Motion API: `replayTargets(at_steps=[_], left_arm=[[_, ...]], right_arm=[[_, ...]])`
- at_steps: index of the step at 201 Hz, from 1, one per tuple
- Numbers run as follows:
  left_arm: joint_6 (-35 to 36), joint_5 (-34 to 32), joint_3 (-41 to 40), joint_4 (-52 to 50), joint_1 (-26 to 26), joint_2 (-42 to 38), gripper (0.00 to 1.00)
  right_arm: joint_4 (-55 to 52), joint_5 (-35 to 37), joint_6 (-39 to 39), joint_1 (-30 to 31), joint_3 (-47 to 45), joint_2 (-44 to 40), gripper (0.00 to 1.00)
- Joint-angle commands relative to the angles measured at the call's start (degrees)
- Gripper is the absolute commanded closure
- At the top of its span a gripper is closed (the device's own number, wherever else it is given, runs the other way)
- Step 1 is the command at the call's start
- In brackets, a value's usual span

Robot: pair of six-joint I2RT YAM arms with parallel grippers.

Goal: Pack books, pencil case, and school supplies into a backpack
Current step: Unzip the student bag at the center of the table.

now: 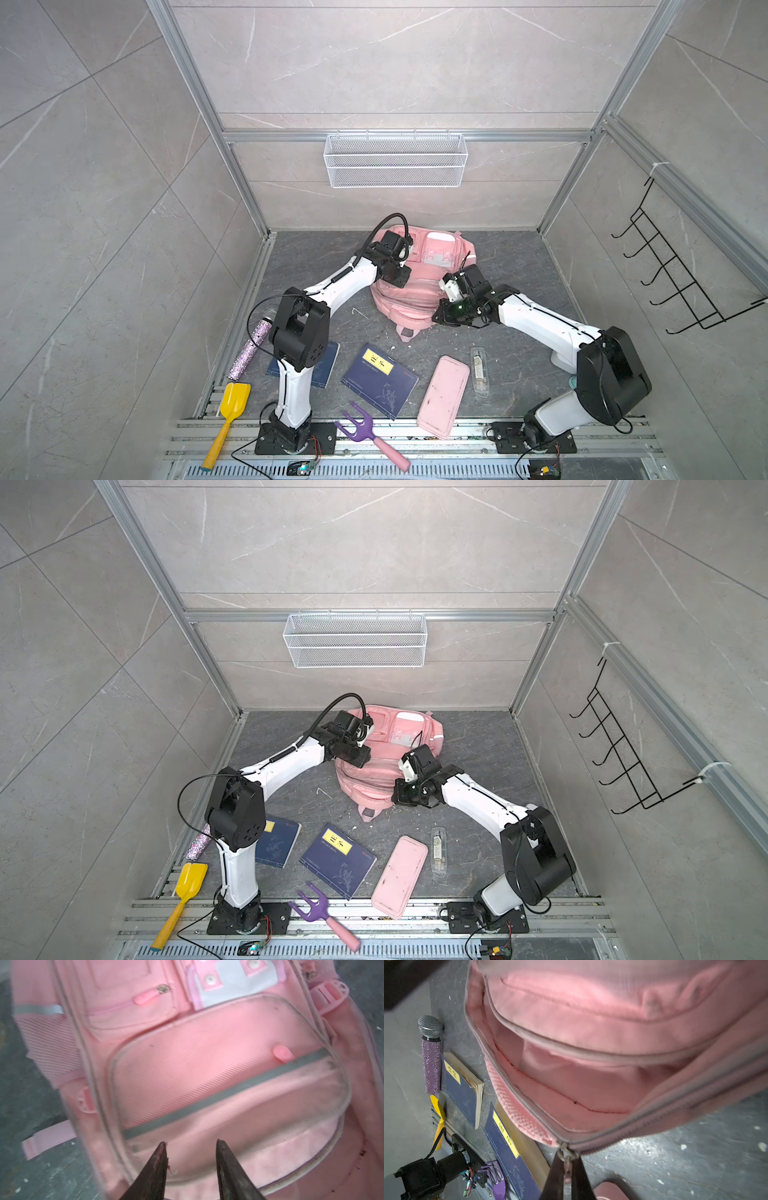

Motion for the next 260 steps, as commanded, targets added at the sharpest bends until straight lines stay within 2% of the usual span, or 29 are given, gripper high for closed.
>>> replayTargets(at_steps=[1,22,59,106,148,165,186,220,260], left_arm=[[-2.3,-2.1,4.5,-0.2,2.2,1.7,0.58],[-1.6,-0.6,5.1,0.1,2.1,2.0,0.56],[-4.4,-1.6,9.0,-3.2,3.9,5.1,0.56],[-9.6,1.0,15.5,-7.2,7.2,11.5,0.56],[-15.0,9.8,16.4,-3.5,11.6,14.7,0.56],[-15.5,14.9,17.8,-2.6,12.0,16.4,0.56],[-15.7,18.0,18.2,-1.7,12.0,17.4,0.56],[-16.5,20.4,18.0,-0.5,12.0,18.4,0.56],[-16.7,19.0,20.9,-3.6,11.9,22.5,0.56]], right_arm=[[-4.9,-0.7,-2.3,-1.3,-0.8,-2.7,1.0],[-5.9,-0.6,-3.1,-2.2,-0.8,-3.2,1.0],[-8.0,1.0,-4.4,-3.6,-0.8,-4.1,1.0],[-8.0,1.6,-4.9,-4.3,-0.5,-3.9,1.0],[-7.3,0.9,-4.7,-4.3,-1.2,-3.8,1.0],[-7.0,0.5,-4.7,-4.3,-1.5,-3.8,1.0],[-6.9,0.3,-4.7,-4.3,-1.6,-3.8,1.0],[-6.6,-1.0,-4.7,-4.2,-1.5,-3.2,1.0],[-6.8,-1.6,-5.1,-3.8,-1.0,-2.6,1.0]])
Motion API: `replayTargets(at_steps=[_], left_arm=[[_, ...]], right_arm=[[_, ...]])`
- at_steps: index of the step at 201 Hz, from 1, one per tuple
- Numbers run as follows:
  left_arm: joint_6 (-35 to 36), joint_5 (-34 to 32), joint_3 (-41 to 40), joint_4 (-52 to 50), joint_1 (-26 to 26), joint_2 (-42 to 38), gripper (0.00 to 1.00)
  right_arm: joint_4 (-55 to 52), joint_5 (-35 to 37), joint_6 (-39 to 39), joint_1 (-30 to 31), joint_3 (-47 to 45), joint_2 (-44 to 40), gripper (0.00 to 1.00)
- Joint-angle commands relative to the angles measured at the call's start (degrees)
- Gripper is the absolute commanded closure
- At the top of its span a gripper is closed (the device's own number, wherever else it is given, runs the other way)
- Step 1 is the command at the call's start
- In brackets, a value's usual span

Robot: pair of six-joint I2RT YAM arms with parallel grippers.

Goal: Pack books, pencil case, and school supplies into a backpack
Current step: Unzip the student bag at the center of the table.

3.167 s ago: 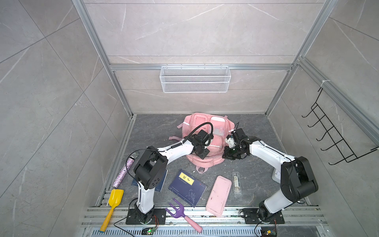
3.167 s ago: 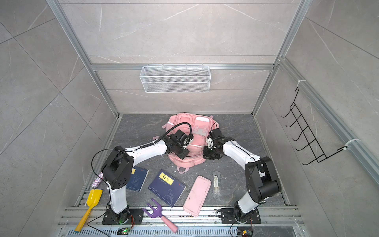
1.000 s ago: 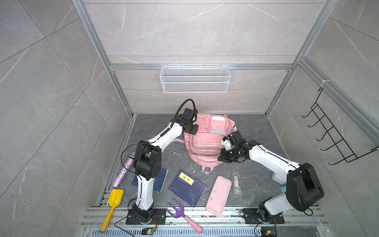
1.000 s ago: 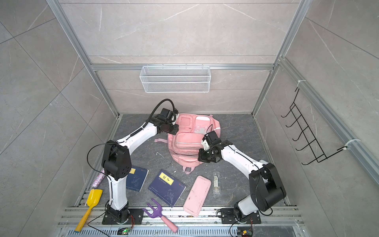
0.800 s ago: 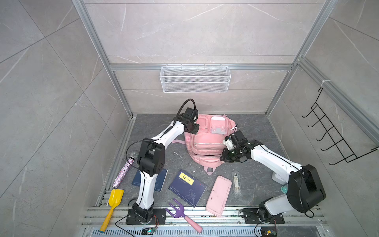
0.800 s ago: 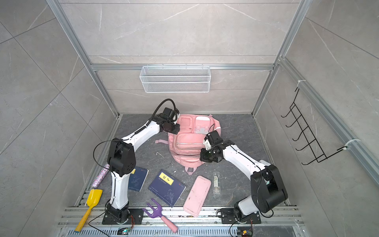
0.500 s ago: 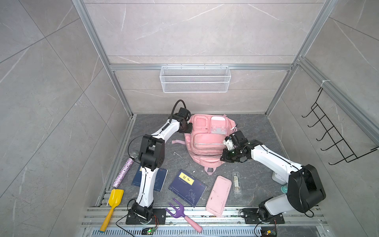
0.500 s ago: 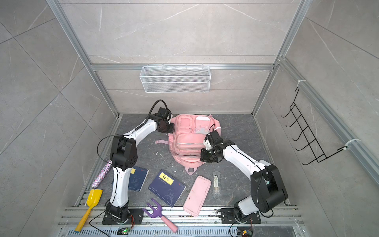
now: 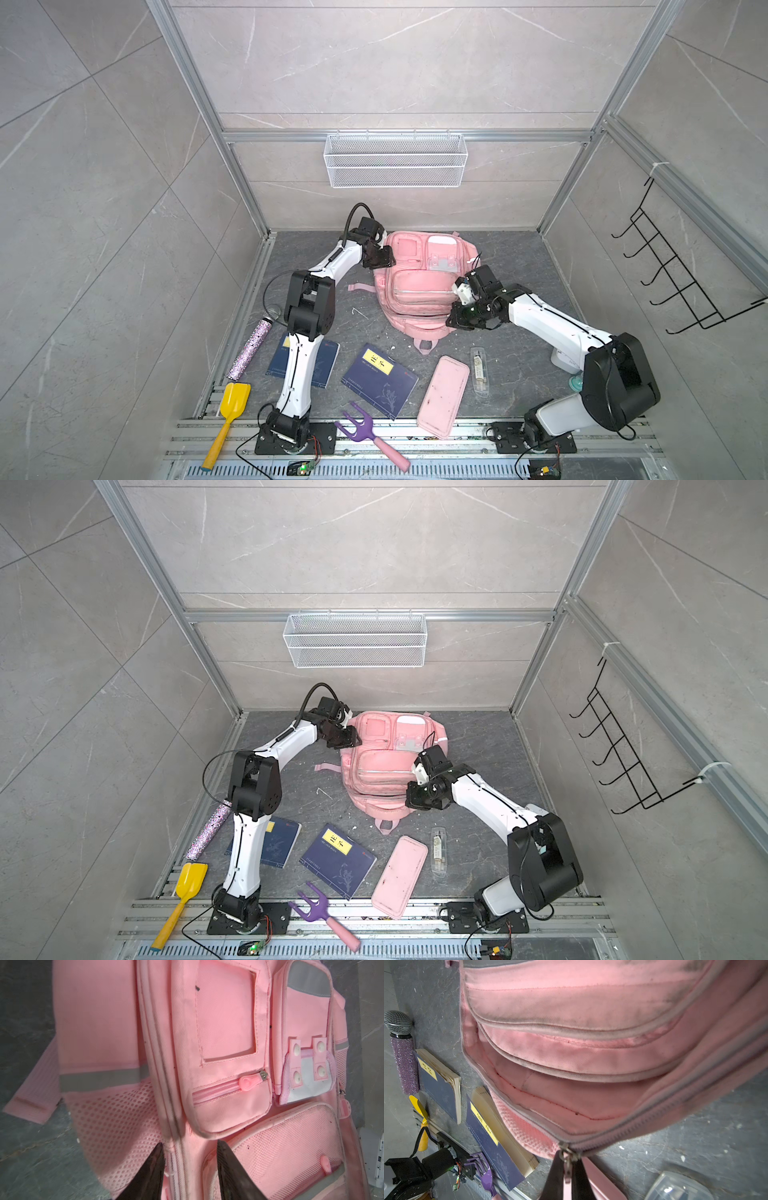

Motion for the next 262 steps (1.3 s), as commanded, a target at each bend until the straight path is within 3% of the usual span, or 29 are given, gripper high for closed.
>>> replayTargets(at_steps=[1,55,88,108,127,204,262], left_arm=[[-1.0,0.9,2.7,-1.6,0.1,3.6,0.56],[-0.4,-4.6,-1.0,-1.8,0.0,1.8,0.56],[-0.5,-1.8,-3.1,-0.2,0.1,1.8,0.6],[-1.2,-0.6,-3.7,0.4,0.1,2.4,0.73],[-2.7,-0.1,-4.8,2.2,0.1,1.8,1.0],[-15.9,3.9,-12.6,17.3,1.5,-3.6,1.0],[-20.9,4.9,-16.4,23.5,1.5,-5.9,1.0]], right_arm=[[0.5,-2.1,-1.3,0.4,0.1,-0.3,1.0],[-0.7,-2.0,-1.9,1.2,1.6,-0.4,1.0],[-0.9,-2.2,-1.9,1.5,2.0,0.1,1.0],[-1.3,-2.5,-2.2,2.0,3.0,0.5,1.0],[-2.4,-2.6,-2.6,3.3,4.5,0.9,1.0],[-1.1,-2.7,-0.7,11.7,5.7,5.1,1.0],[3.3,-4.0,3.0,16.3,11.0,11.0,1.0]])
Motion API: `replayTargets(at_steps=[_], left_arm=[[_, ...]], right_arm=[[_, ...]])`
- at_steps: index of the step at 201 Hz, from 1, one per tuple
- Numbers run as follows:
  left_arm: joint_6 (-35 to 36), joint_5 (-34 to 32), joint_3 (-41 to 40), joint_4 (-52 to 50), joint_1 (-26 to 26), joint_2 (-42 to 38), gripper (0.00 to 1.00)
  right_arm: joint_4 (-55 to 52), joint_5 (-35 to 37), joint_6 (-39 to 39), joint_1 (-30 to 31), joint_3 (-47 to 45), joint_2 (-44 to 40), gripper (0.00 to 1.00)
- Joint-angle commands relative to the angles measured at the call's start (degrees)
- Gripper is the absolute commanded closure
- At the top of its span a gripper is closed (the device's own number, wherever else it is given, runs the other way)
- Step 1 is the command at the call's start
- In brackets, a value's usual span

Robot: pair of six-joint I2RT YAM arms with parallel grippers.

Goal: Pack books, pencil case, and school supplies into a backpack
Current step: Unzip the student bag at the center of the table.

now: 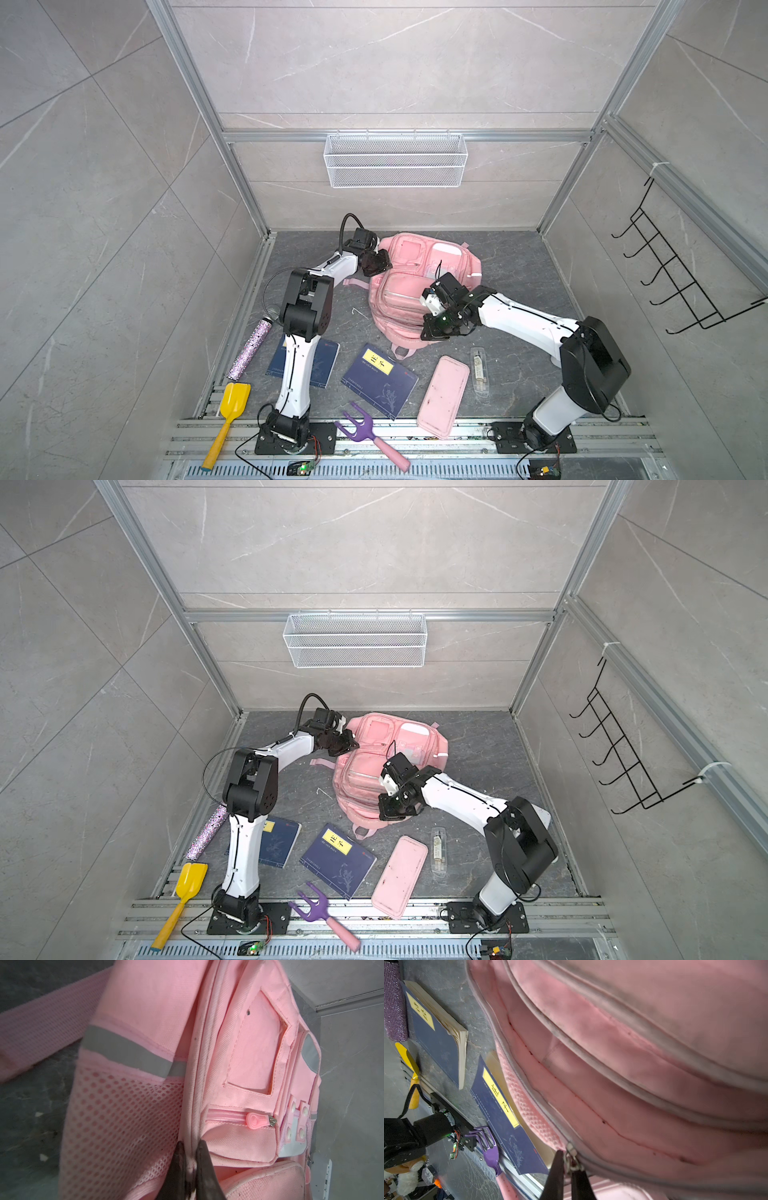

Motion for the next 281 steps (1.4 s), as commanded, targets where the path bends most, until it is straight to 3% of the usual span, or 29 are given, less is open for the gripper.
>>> replayTargets(at_steps=[1,87,129,191,245,281], left_arm=[[-5.0,0.2,-1.7,4.5,0.2,-3.2,1.0],[-8.9,0.2,-6.0,10.1,0.3,-5.4,1.0],[-9.2,-0.5,-9.8,11.2,2.3,-8.5,1.0],[-13.1,1.0,-21.2,18.9,8.0,-16.0,1.0],[-20.2,4.0,-26.9,29.0,7.6,-16.9,1.0],[-21.4,3.1,-28.6,31.4,5.0,-17.2,1.0]], right_arm=[[3.8,-2.8,1.9,2.3,4.3,2.4,1.0],[5.4,-3.9,6.9,12.4,23.4,20.1,1.0],[3.3,-0.8,6.7,12.9,30.1,24.6,1.0],[3.1,1.4,4.8,5.0,21.1,15.6,1.0],[-4.0,4.8,-2.0,-3.0,19.8,11.1,1.0],[-7.8,3.4,-5.5,-4.3,21.0,11.0,1.0]])
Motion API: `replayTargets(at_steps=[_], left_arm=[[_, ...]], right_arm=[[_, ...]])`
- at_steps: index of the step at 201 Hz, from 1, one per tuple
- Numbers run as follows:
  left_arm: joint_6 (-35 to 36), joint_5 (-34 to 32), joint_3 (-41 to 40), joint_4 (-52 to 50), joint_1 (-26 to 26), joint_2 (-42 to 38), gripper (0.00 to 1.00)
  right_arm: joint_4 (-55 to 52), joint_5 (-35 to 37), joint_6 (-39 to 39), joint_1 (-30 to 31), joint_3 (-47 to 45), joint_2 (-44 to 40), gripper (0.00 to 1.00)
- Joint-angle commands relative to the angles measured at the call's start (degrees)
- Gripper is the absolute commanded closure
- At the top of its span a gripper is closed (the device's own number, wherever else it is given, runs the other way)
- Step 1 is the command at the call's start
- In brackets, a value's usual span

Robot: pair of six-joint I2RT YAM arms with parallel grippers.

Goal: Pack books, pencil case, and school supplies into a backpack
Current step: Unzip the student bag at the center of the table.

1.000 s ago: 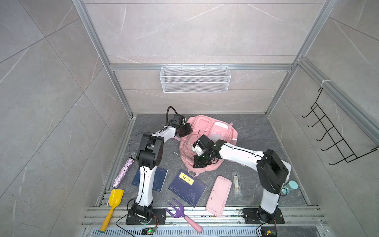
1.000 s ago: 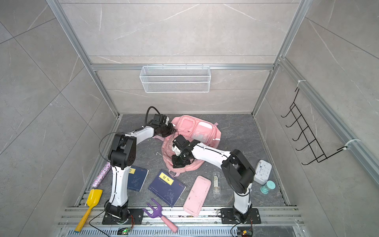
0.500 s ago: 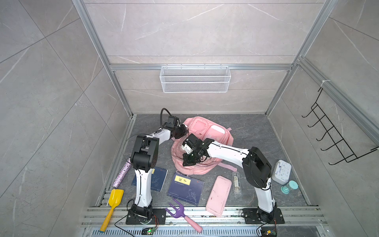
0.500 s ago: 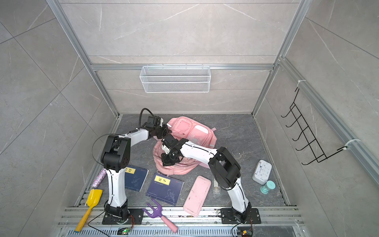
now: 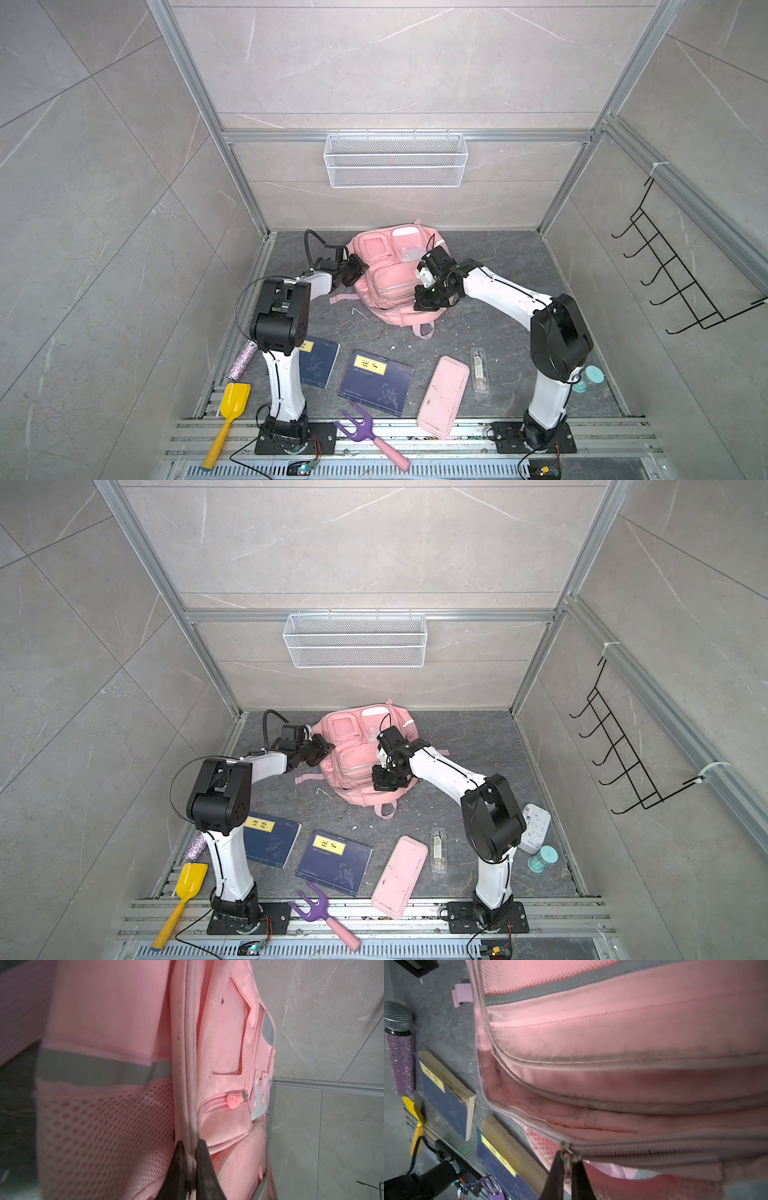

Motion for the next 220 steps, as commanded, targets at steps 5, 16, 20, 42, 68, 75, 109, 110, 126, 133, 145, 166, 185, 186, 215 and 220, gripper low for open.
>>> replayTargets(at_steps=[5,16,20,42,68,75,109,110,126,133,145,166,185,186,215,220], left_arm=[[-2.8,3.0,-1.0,5.8,-3.1,-3.3,1.0],[-3.7,2.3,-1.5,7.1,-4.0,-3.1,1.0],[-4.0,2.0,-1.6,7.6,-4.3,-3.0,1.0],[-5.3,0.8,-1.6,8.9,-5.7,-2.2,1.0],[-6.8,-1.0,-1.7,10.0,-6.7,-1.4,1.0],[-7.4,-1.5,-1.9,10.7,-6.9,-1.3,1.0],[-9.8,-2.4,-2.2,13.3,-7.1,-0.3,1.0],[-9.8,-2.4,-2.2,13.3,-7.1,-0.3,1.0],[-8.8,-2.6,-1.2,12.1,-7.1,-0.2,1.0],[-7.8,-2.6,-0.5,10.9,-7.1,-0.2,1.0],[-6.1,-2.9,0.6,8.6,-7.1,-0.4,1.0],[-5.3,-3.9,0.5,8.3,-7.1,-0.9,1.0],[-5.7,-4.4,-0.3,9.0,-7.1,-1.2,1.0],[-5.7,-4.5,-0.3,9.1,-7.1,-1.2,1.0],[-6.5,-5.2,-0.6,10.3,-7.3,-0.9,1.0],[-6.6,-5.2,-0.5,10.4,-7.3,-0.8,1.0]], right_arm=[[-1.8,-2.1,-4.1,0.5,1.4,-1.9,1.0],[-1.0,-4.5,-3.4,0.7,1.2,-1.3,1.0],[-0.6,-5.4,-3.0,0.8,1.0,-1.1,1.0],[1.8,-7.9,-1.1,2.1,0.0,-0.4,1.0],[3.8,-9.6,0.7,4.5,0.0,0.9,1.0],[4.2,-9.8,1.1,5.0,0.1,1.4,1.0],[2.2,-6.5,0.2,6.8,2.7,3.5,1.0],[2.0,-6.1,0.1,6.9,2.8,3.6,1.0],[-1.4,-2.5,-2.1,7.2,4.7,4.2,1.0],[-2.0,-2.4,-2.4,7.1,5.2,4.3,1.0],[-1.5,-4.5,-2.0,7.0,5.2,4.1,1.0],[2.0,-11.9,0.8,6.9,4.2,4.0,1.0],[6.9,-17.2,4.6,7.4,1.8,3.5,1.0],[7.1,-17.5,4.7,7.4,1.7,3.5,1.0],[8.6,-20.2,6.3,9.0,0.8,3.8,1.0],[8.4,-19.9,6.4,9.4,0.7,3.8,1.0]])
